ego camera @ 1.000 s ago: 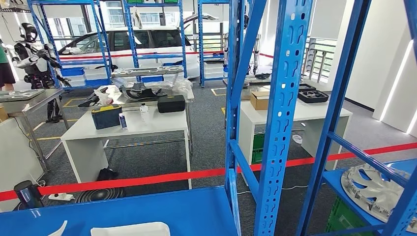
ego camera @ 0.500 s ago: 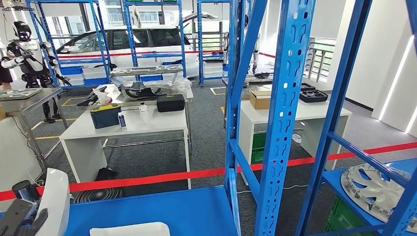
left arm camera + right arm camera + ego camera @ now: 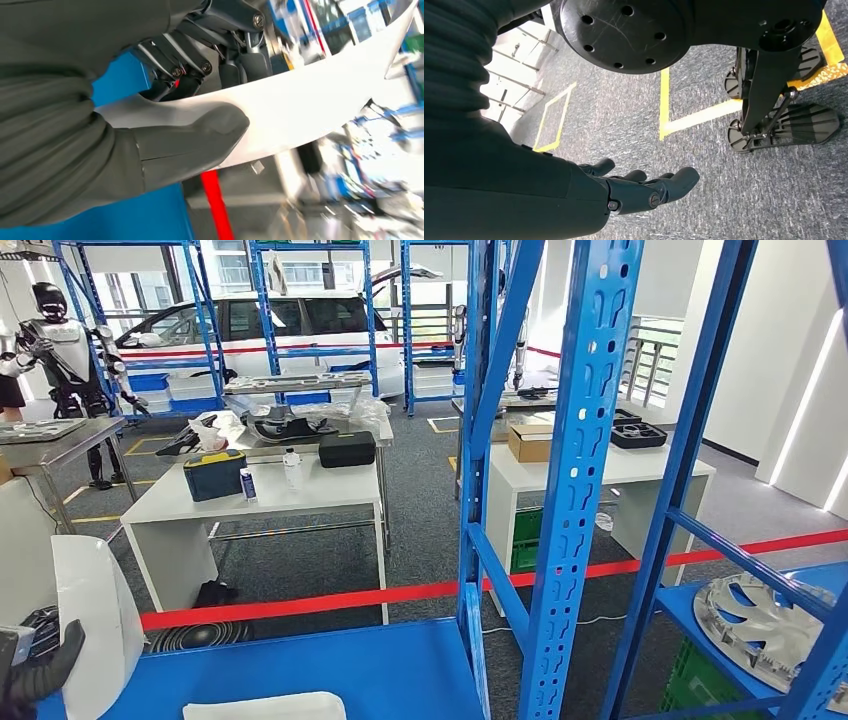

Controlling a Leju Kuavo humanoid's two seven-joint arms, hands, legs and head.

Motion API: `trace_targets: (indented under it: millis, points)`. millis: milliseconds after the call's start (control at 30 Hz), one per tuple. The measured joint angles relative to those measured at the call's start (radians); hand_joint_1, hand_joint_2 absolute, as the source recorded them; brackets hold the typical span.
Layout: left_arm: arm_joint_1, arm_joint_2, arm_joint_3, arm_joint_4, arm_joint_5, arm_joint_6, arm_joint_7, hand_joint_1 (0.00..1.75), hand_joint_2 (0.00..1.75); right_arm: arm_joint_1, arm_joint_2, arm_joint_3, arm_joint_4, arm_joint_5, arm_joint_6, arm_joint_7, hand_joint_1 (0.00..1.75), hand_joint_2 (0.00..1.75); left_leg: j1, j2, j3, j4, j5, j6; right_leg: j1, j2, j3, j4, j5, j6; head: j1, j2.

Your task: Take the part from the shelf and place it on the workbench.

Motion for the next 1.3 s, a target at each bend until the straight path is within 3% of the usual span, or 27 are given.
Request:
trace_targets:
  millis: [133, 300, 367, 467, 500, 533, 567, 667, 700, 833, 900, 967, 1000, 1033, 1067, 1133, 1200, 1233, 1300]
  points:
    - [0.018, -0.006, 0.000, -0.036, 0.213, -0.186, 0.052, 1.75, 1.75, 0.000, 0.000, -0.002, 0.000, 0.001, 0.000, 0.002, 0.00, 1.75, -0.002, 0.000, 0.000, 0.001, -0.001, 0.002, -0.001, 0.000, 0.000, -0.001, 0.001, 0.002, 0.000, 0.000]
    - [0.077, -0.021, 0.002, -0.140, 0.627, -0.474, 0.239, 1.75, 1.75, 0.002, 0.002, -0.010, 0.000, -0.002, 0.000, 0.000, 0.00, 1.75, -0.004, 0.003, 0.003, -0.006, 0.008, 0.019, -0.005, 0.002, 0.003, -0.006, 0.007, 0.020, 0.000, 0.000]
    - [0.113, -0.033, -0.002, -0.200, 0.737, -0.520, 0.298, 1.75, 1.75, 0.003, 0.003, -0.016, 0.000, -0.005, 0.000, 0.001, 0.00, 1.75, 0.002, 0.009, 0.008, -0.024, 0.022, 0.027, -0.003, 0.001, -0.010, 0.025, -0.024, 0.025, 0.001, 0.000]
    - [0.186, -0.060, -0.024, -0.314, 0.832, -0.522, 0.354, 1.75, 1.75, 0.008, 0.003, -0.027, 0.000, -0.010, 0.000, 0.006, 0.00, 1.75, 0.005, 0.015, 0.002, -0.028, 0.029, 0.032, -0.003, -0.002, -0.077, 0.194, -0.124, 0.029, 0.002, 0.000]
    - [0.209, -0.067, -0.033, -0.347, 0.848, -0.517, 0.363, 1.75, 1.75, 0.009, 0.003, -0.030, 0.000, -0.011, 0.000, 0.006, 0.00, 1.75, 0.006, 0.016, -0.002, -0.025, 0.029, 0.032, -0.005, -0.002, -0.093, 0.239, -0.140, 0.031, 0.002, 0.000]
    - [0.228, -0.074, -0.041, -0.375, 0.856, -0.511, 0.369, 1.75, 1.75, 0.011, 0.003, -0.031, 0.000, -0.012, 0.000, 0.006, 0.00, 1.75, 0.007, 0.017, -0.008, -0.020, 0.030, 0.031, -0.006, -0.003, -0.094, 0.251, -0.137, 0.034, 0.002, 0.000]
    - [0.241, -0.078, -0.047, -0.397, 0.860, -0.507, 0.371, 1.75, 1.75, 0.011, 0.003, -0.033, 0.000, -0.012, 0.000, 0.006, 0.00, 1.75, 0.010, 0.017, -0.015, -0.014, 0.030, 0.028, -0.008, -0.004, -0.076, 0.225, -0.118, 0.037, 0.002, 0.000]
    - [0.259, -0.083, -0.055, -0.446, 0.866, -0.501, 0.374, 1.75, 1.75, 0.011, 0.003, -0.034, 0.000, -0.012, 0.000, 0.006, 0.00, 1.75, 0.015, 0.016, -0.037, 0.009, 0.031, 0.013, -0.012, -0.007, 0.024, 0.058, -0.055, 0.039, 0.002, 0.000]
    - [0.262, -0.084, -0.056, -0.458, 0.868, -0.501, 0.374, 1.75, 1.75, 0.010, 0.003, -0.034, 0.000, -0.013, 0.000, 0.006, 0.00, 1.75, 0.015, 0.016, -0.041, 0.016, 0.032, 0.006, -0.012, -0.006, 0.039, 0.029, -0.050, 0.034, 0.002, 0.000]
    - [0.270, -0.086, -0.059, -0.485, 0.871, -0.500, 0.375, 1.75, 1.75, 0.009, 0.003, -0.034, 0.000, -0.013, 0.000, 0.006, 0.00, 1.75, 0.018, 0.011, -0.055, 0.027, 0.033, -0.024, -0.009, -0.004, 0.026, 0.018, -0.034, 0.001, 0.001, 0.000]
    - [0.276, -0.086, -0.059, -0.491, 0.871, -0.500, 0.375, 1.75, 1.75, 0.009, 0.003, -0.034, 0.000, -0.013, 0.000, 0.006, 0.00, 1.75, 0.021, 0.009, -0.079, 0.086, -0.028, -0.035, -0.011, -0.006, 0.013, 0.012, -0.017, -0.013, 0.001, 0.000]
    - [0.280, -0.086, -0.060, -0.494, 0.878, -0.503, 0.377, 1.75, 1.75, 0.009, 0.003, -0.034, 0.000, -0.013, 0.000, 0.006, 0.00, 1.75, 0.022, 0.008, -0.111, 0.200, -0.113, -0.041, -0.009, -0.006, -0.008, 0.012, -0.001, -0.018, 0.001, 0.000]
    - [0.284, -0.086, -0.061, -0.496, 0.886, -0.509, 0.379, 1.75, 1.75, 0.009, 0.003, -0.034, 0.000, -0.013, 0.000, 0.007, 0.00, 1.75, 0.022, 0.008, -0.119, 0.248, -0.137, -0.043, -0.007, -0.006, -0.019, 0.012, 0.008, -0.019, 0.001, 0.000]
    - [0.291, -0.086, -0.064, -0.499, 0.897, -0.515, 0.382, 1.75, 1.75, 0.009, 0.003, -0.034, 0.000, -0.013, 0.000, 0.007, 0.00, 1.75, 0.022, 0.007, -0.114, 0.272, -0.143, -0.044, -0.006, -0.006, -0.032, 0.012, 0.017, -0.018, 0.001, 0.000]
    - [0.300, -0.086, -0.068, -0.508, 0.912, -0.521, 0.388, 1.75, 1.75, 0.009, 0.003, -0.034, 0.000, -0.012, 0.000, 0.008, 0.00, 1.75, 0.022, 0.007, -0.093, 0.262, -0.129, -0.042, -0.005, -0.006, -0.045, 0.013, 0.027, -0.017, 0.001, 0.000]
    - [0.327, -0.085, -0.081, -0.545, 0.952, -0.527, 0.403, 1.75, 1.75, 0.009, 0.003, -0.034, 0.000, -0.010, 0.000, 0.004, 0.00, 1.75, 0.022, 0.007, -0.004, 0.155, -0.091, -0.037, -0.005, -0.006, -0.067, 0.013, 0.046, -0.012, 0.001, 0.000]
    - [0.360, -0.082, -0.094, -0.601, 0.993, -0.528, 0.414, 1.75, 1.75, 0.010, 0.003, -0.034, 0.000, -0.004, 0.000, -0.005, 0.00, 1.75, 0.018, 0.006, 0.079, 0.035, -0.086, -0.029, -0.004, -0.004, -0.078, 0.013, 0.063, -0.003, 0.001, 0.000]
    - [0.376, -0.078, -0.099, -0.628, 1.007, -0.529, 0.416, 1.75, 1.75, 0.010, 0.003, -0.034, 0.000, -0.001, 0.000, -0.008, 0.00, 1.75, 0.014, 0.004, 0.097, 0.005, -0.091, -0.024, -0.005, -0.003, -0.078, 0.011, 0.071, 0.004, 0.001, 0.000]
    - [0.407, -0.070, -0.106, -0.676, 1.021, -0.529, 0.417, 1.75, 1.75, 0.012, 0.004, -0.034, 0.000, 0.005, 0.000, -0.012, 0.00, 1.75, 0.007, 0.002, 0.092, -0.007, -0.081, -0.009, -0.009, -0.002, -0.076, 0.005, 0.087, 0.019, 0.001, 0.000]
